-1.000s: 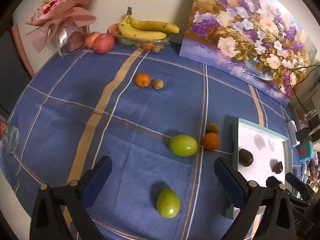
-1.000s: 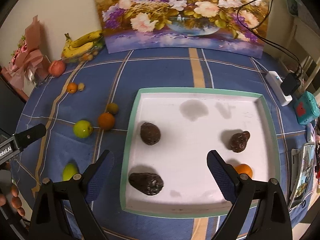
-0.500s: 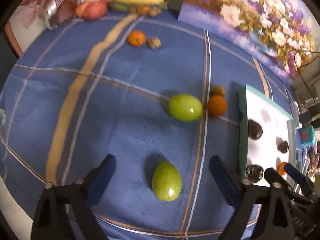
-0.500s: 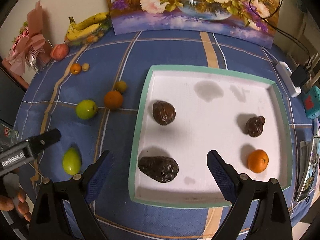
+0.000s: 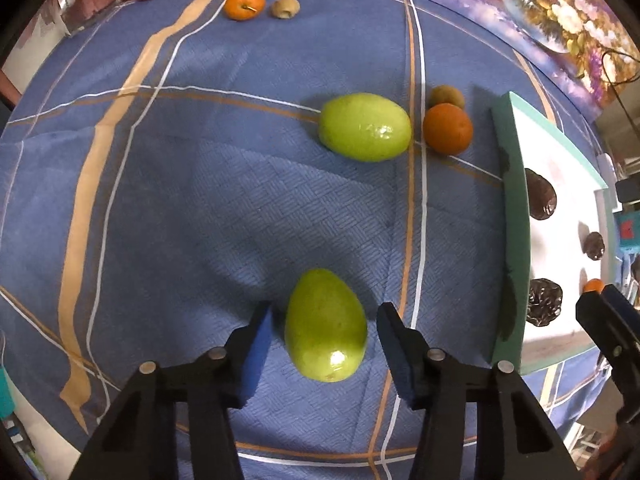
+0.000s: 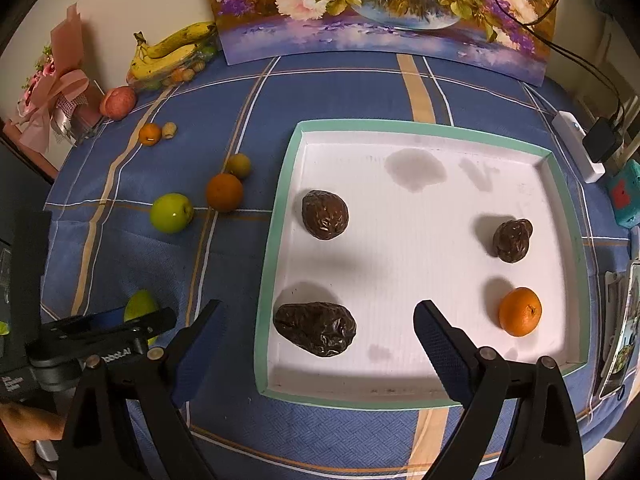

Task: Organize fruits
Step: 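Close the left tool on a green pear lying on the cloth, then lift the pear with the left tool while the right tool closes on another green pear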

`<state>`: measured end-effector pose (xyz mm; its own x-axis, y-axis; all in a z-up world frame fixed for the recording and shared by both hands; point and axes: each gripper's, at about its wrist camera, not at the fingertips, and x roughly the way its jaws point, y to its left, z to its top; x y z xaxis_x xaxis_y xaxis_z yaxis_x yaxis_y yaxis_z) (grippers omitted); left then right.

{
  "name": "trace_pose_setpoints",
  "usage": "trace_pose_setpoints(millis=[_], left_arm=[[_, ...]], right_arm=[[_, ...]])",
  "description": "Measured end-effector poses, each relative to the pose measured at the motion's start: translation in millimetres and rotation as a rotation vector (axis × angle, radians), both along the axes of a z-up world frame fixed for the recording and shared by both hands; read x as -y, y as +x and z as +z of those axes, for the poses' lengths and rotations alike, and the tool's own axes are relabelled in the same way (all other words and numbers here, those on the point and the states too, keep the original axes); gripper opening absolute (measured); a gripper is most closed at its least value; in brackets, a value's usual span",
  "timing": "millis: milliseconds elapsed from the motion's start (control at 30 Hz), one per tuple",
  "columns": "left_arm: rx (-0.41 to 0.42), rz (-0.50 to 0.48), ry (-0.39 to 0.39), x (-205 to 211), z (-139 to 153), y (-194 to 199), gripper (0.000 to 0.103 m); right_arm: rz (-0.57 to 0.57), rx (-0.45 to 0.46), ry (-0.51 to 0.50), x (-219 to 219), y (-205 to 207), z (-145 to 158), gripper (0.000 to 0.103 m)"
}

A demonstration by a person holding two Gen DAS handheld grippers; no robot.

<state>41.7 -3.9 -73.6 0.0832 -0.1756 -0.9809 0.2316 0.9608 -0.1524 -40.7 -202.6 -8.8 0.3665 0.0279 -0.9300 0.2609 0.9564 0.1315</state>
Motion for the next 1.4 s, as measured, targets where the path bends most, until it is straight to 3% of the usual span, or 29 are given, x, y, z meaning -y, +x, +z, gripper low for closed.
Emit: trace_pose_setpoints(millis=[167,500,1133,1400], left_arm=[[0.014,-0.022,0.036,3.2,0.2,-4.3,0.041],[0.017,0.005,-0.001,-2.2,5.4,6.0,0.041],[0.187,0.187,-0.099,-36.0,52.8,31.9,0.041],[0.233,0.261,-0.129,-51.2,59.8,54.8,0.041]], right_arm=[[-0.003,-0.004,0.004,0.5,-0.3,-1.2,0.094],[-0.006,-0.006,0.007,0.6,-0.1,-2.5,0.094],[0.016,0.051,0.052,-10.2,13.8,0.2,0.094],[0.029,0.089,0.096,-18.2,33.4,-1.5,0.085]])
